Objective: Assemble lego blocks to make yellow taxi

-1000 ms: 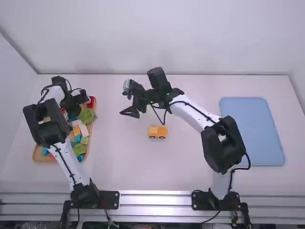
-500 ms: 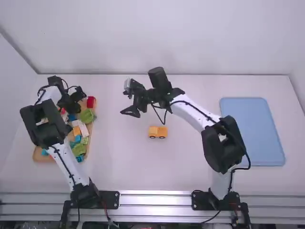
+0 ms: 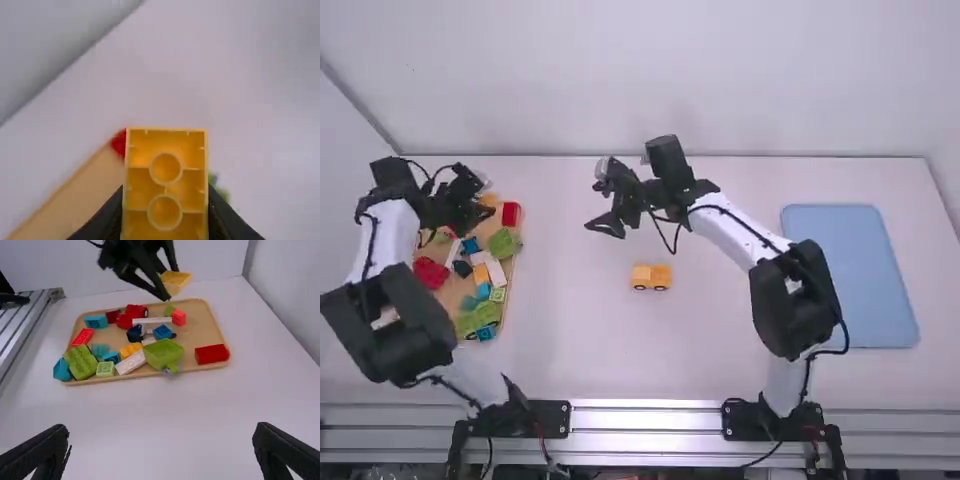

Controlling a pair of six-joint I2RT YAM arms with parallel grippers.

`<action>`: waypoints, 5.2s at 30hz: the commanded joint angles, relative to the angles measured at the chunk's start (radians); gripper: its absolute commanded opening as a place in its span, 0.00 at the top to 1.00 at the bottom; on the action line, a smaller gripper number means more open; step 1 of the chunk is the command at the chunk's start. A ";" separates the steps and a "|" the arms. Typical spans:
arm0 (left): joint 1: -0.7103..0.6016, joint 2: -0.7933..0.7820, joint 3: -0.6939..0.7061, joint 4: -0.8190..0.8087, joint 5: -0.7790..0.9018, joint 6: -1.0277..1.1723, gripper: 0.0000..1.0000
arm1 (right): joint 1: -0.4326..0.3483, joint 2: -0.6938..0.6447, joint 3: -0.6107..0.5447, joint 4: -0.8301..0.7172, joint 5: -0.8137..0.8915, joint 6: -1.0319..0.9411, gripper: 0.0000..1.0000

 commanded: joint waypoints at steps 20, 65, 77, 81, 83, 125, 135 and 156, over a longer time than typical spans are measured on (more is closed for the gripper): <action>-0.577 -0.206 -0.404 0.954 0.608 -0.634 0.98 | -0.248 -0.035 0.034 0.029 -0.648 -0.198 0.02; -0.658 -0.085 -0.595 2.005 0.419 -1.417 0.98 | -0.208 -0.162 0.034 -0.141 -0.579 -0.270 0.29; -0.669 -0.085 -0.595 2.075 0.453 -1.436 0.98 | -0.206 -0.141 0.034 -0.111 -0.616 -0.261 0.52; -0.673 -0.085 -0.595 2.048 0.432 -1.427 0.98 | -0.206 -0.141 0.034 -0.109 -0.608 -0.261 0.59; -0.671 -0.085 -0.595 2.046 0.427 -1.433 0.98 | -0.206 -0.141 0.034 -0.113 -0.609 -0.261 0.63; -0.677 -0.085 -0.595 1.384 0.140 -1.062 0.01 | -0.043 -0.222 -0.006 -0.807 1.040 0.444 0.94; -0.677 -0.085 -0.595 1.382 0.136 -1.041 0.01 | -0.129 -0.005 -0.084 -0.912 0.811 0.600 0.93; -0.669 -0.085 -0.605 1.308 -0.017 -1.041 0.01 | -0.205 0.123 -0.115 -0.818 0.756 1.867 1.00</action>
